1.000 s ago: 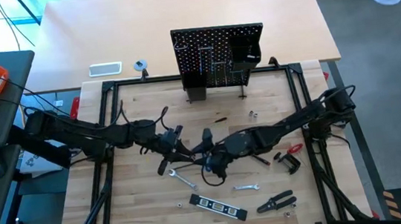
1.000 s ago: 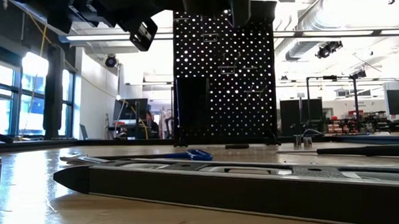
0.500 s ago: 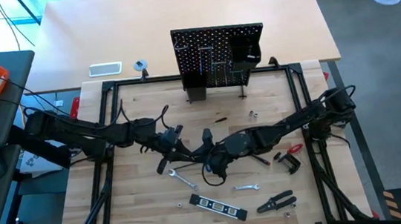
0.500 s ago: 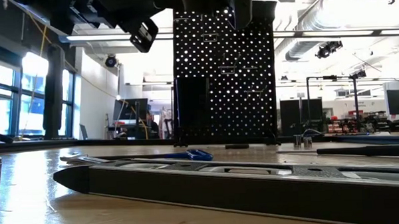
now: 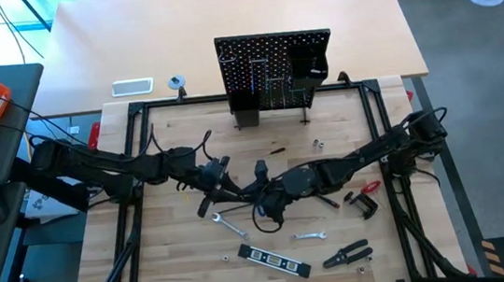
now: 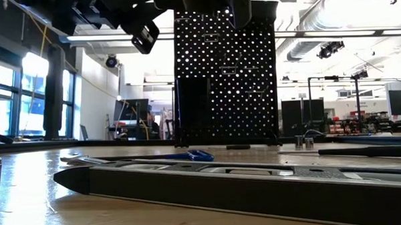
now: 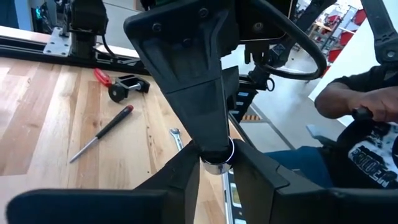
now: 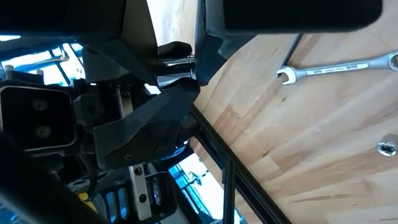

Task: Hang tools onto peg board
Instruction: Put the bolts on the pegboard

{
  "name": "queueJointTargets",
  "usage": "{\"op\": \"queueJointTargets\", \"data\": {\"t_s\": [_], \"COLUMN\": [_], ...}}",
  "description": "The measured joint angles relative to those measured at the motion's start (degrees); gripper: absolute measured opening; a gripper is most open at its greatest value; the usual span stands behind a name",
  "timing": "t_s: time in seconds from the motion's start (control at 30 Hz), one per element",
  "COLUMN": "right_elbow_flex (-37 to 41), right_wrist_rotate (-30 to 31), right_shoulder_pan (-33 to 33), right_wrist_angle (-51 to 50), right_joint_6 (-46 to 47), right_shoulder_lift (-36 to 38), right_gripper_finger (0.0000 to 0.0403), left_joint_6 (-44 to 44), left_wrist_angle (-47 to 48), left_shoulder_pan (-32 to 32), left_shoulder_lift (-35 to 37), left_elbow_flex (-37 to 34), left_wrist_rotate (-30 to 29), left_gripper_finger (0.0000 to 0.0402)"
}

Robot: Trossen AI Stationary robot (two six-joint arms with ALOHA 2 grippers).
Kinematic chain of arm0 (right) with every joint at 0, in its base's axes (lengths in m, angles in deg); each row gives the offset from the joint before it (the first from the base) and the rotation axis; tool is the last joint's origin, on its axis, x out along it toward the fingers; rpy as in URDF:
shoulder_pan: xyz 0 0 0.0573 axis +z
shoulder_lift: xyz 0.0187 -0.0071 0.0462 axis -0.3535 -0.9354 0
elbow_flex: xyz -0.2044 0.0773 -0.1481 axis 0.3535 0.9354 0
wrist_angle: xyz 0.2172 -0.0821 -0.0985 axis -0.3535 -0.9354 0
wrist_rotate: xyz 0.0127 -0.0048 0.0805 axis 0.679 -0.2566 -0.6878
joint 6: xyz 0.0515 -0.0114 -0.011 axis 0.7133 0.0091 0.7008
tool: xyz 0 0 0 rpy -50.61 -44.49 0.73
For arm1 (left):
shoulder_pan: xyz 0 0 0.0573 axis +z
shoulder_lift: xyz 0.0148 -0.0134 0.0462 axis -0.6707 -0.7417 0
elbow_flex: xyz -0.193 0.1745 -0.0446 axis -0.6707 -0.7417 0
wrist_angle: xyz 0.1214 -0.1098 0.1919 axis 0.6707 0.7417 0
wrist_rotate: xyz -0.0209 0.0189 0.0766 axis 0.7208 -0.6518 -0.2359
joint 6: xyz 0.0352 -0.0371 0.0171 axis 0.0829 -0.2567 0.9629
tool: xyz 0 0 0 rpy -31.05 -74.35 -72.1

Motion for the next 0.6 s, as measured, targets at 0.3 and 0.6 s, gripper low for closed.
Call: {"op": "queueJointTargets", "data": {"t_s": [0.3, 0.6], "right_elbow_flex": [0.0, 0.0], "right_wrist_rotate": [5.0, 16.2], "right_shoulder_pan": [0.9, 2.5], "right_wrist_angle": [-0.1, -4.1], "right_joint_6": [-0.9, -2.4], "right_shoulder_lift": [0.5, 3.4], "right_gripper_finger": [0.007, 0.0069], "left_joint_6": [0.0, 0.6], "left_wrist_angle": [-1.8, -1.7], "left_shoulder_pan": [0.2, 3.3], "left_shoulder_lift": [0.0, 1.3], "left_elbow_flex": [0.0, 0.0], "left_wrist_rotate": [0.0, 0.7], "left_gripper_finger": [0.0122, 0.0192]}}
